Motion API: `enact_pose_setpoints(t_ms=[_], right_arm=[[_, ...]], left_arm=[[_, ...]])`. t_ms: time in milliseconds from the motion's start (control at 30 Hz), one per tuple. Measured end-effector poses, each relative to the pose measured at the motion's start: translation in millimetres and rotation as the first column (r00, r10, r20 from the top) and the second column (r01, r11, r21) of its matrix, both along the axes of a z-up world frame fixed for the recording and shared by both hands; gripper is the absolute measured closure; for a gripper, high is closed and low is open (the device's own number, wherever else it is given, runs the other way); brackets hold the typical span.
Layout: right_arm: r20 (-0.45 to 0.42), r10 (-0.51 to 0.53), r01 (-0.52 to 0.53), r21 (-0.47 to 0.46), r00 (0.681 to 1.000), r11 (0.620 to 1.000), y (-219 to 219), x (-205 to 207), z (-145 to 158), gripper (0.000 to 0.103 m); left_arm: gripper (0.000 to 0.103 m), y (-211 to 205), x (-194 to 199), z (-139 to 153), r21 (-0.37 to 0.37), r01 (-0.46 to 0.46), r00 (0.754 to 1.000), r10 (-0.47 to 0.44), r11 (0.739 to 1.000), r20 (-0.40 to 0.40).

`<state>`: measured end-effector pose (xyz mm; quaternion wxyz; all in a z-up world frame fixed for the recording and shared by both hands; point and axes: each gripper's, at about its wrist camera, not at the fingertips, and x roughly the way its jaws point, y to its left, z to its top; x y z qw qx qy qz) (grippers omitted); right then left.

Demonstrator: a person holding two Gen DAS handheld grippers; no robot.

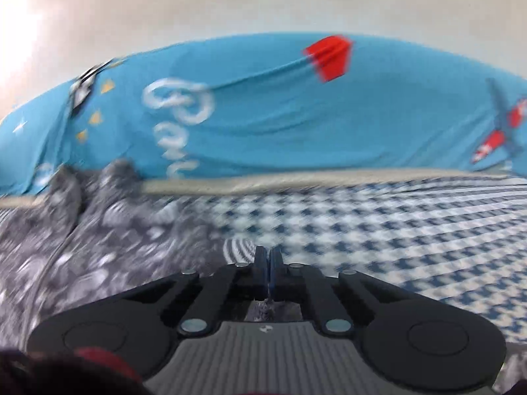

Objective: Fold clothes

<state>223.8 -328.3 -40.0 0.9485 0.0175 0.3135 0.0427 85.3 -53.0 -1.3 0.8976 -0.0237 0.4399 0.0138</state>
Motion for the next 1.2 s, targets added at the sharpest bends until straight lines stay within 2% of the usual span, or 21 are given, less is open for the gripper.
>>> enact_pose_setpoints(t_ms=[100, 233, 367, 600, 733, 900, 967, 1033, 1200], right_arm=[[-0.008, -0.055, 0.055, 0.006, 0.998, 0.998, -4, 3, -4, 0.101], [-0.029, -0.094, 0.092, -0.075, 0.995, 0.993, 3, 7, -13, 0.101], [-0.023, -0.117, 0.117, 0.024, 0.993, 0.993, -14, -3, -1, 0.101], [-0.029, -0.143, 0.144, 0.033, 0.989, 0.989, -47, -40, 28, 0.099], [-0.043, -0.198, 0.2, 0.046, 0.979, 0.979, -74, -62, 38, 0.089], [-0.091, -0.305, 0.312, 0.068, 0.948, 0.948, -109, -94, 42, 0.084], [-0.113, -0.354, 0.363, 0.065, 0.928, 0.93, -123, -107, 42, 0.081], [-0.133, -0.403, 0.413, 0.063, 0.906, 0.908, -137, -122, 43, 0.074], [-0.19, -0.491, 0.514, 0.096, 0.85, 0.853, -168, -153, 42, 0.071]], left_arm=[[0.0, 0, 1, -1, 0.005, 0.0, 1.0, 0.001, 1.0, -0.006], [0.0, 1, 1, -4, 0.018, 0.003, 1.0, -0.002, 1.0, -0.014], [0.0, -3, 0, -3, 0.025, 0.018, 1.0, -0.018, 1.0, -0.009], [0.0, -7, -4, 3, 0.033, 0.037, 0.999, -0.038, 0.999, 0.025], [0.0, -9, -7, 5, 0.062, 0.042, 0.998, -0.045, 0.997, 0.047], [0.0, -12, -10, 7, 0.071, 0.055, 0.997, -0.059, 0.996, 0.055], [0.0, -14, -11, 7, 0.078, 0.059, 0.996, -0.064, 0.995, 0.06], [0.0, -15, -11, 8, 0.08, 0.062, 0.996, -0.067, 0.995, 0.063], [0.0, -16, -12, 9, 0.088, 0.059, 0.995, -0.066, 0.994, 0.074]])
